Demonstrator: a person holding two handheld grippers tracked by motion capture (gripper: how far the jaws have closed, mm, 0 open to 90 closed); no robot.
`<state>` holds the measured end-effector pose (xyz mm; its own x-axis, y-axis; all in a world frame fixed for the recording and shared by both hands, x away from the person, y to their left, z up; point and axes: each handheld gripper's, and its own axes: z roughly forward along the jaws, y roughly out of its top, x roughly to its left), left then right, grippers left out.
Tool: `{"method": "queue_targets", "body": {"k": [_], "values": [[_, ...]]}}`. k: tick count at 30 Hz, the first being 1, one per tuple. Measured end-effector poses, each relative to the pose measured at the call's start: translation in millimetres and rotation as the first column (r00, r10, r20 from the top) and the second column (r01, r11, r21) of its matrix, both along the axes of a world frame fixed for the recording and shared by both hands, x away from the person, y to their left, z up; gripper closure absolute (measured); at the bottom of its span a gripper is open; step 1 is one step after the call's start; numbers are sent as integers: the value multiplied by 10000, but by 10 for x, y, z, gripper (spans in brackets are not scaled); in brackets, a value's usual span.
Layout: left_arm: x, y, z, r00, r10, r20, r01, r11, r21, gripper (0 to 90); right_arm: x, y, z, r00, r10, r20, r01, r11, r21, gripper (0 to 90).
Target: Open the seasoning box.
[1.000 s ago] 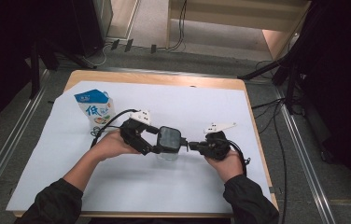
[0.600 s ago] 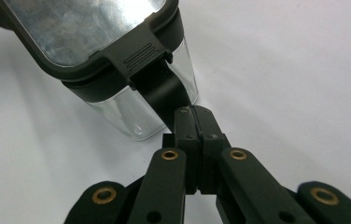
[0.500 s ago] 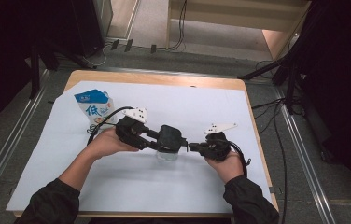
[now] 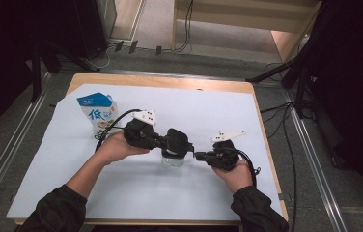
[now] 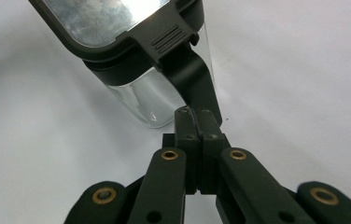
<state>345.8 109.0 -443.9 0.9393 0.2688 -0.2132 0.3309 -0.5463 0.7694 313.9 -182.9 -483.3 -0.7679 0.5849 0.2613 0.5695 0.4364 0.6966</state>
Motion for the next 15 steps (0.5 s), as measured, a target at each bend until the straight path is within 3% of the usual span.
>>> {"method": "queue_targets", "body": {"k": [15], "values": [[27, -297, 82, 9998, -167, -107, 165, 9998, -141, 828, 40, -5, -6, 9998, -187, 40, 187, 9998, 102, 900]]}}
